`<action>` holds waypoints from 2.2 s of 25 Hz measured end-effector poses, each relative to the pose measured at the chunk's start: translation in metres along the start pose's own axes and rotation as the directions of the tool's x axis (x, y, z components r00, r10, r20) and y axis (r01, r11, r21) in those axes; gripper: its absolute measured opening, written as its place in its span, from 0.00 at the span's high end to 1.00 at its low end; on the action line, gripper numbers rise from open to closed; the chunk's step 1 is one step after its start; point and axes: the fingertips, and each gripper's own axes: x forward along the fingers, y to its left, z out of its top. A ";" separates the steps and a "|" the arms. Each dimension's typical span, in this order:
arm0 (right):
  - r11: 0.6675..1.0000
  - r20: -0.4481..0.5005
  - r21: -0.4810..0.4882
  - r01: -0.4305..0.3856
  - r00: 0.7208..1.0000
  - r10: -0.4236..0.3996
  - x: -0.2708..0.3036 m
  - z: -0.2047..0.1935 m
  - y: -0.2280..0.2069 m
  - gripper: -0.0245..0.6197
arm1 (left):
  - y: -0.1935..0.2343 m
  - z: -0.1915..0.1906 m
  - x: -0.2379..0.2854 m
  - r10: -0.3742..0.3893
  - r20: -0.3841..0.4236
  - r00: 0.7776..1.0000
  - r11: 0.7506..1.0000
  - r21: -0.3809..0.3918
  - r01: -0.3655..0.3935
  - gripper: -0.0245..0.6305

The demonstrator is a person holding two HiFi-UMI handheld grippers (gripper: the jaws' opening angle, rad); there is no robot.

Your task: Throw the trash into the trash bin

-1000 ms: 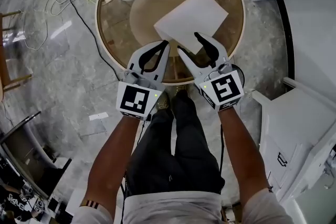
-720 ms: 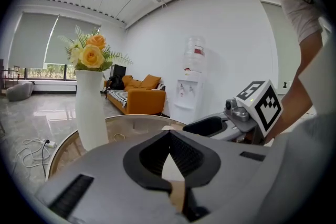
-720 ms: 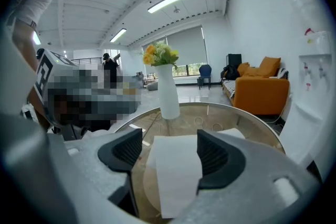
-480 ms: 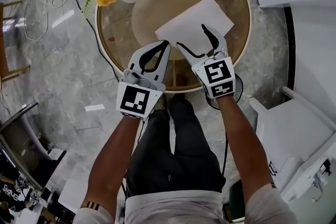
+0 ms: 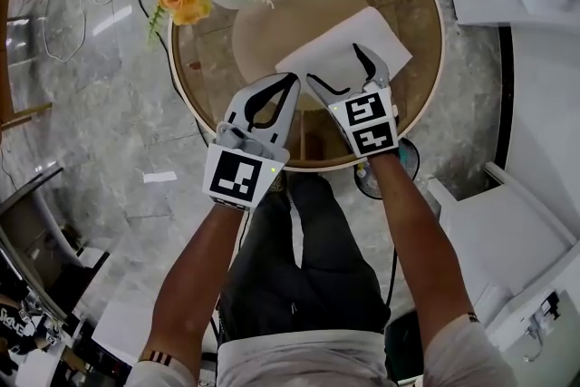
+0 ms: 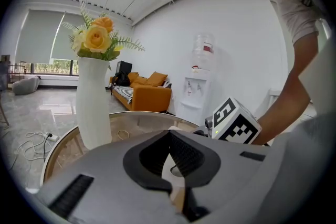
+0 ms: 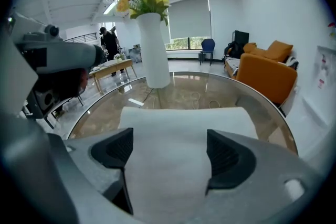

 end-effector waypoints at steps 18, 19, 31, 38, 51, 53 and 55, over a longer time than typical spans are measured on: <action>0.998 -0.032 -0.041 0.055 0.998 -0.056 0.017 -0.007 0.000 0.59 | 0.006 -0.016 0.000 0.006 -0.021 1.000 0.999 -0.036 -0.007 0.96; 0.998 -0.029 -0.044 0.054 0.998 -0.055 0.017 -0.007 0.002 0.63 | 0.006 -0.016 0.000 0.006 -0.022 1.000 0.999 -0.037 -0.007 0.96; 0.997 -0.037 -0.038 0.061 0.997 -0.062 0.011 -0.012 0.011 0.92 | 0.002 -0.019 -0.010 -0.006 -0.024 1.000 1.000 -0.030 0.005 0.96; 0.993 0.050 -0.018 0.120 0.992 -0.119 -0.017 -0.005 0.016 0.92 | -0.006 -0.022 -0.019 -0.042 -0.016 0.999 0.999 -0.005 0.042 0.96; 0.941 0.202 0.083 0.327 0.919 -0.337 -0.132 -0.014 0.040 0.92 | -0.074 -0.018 -0.050 -0.224 -0.003 0.975 0.971 0.080 0.223 0.96; 0.927 0.213 0.111 0.359 0.902 -0.375 -0.155 -0.020 0.044 0.92 | -0.090 -0.016 -0.056 -0.256 -0.003 0.967 0.963 0.090 0.256 0.96; 0.911 0.220 0.140 0.389 0.884 -0.411 -0.179 -0.028 0.048 0.92 | -0.107 -0.013 -0.061 -0.288 -0.010 0.958 0.953 0.094 0.288 0.96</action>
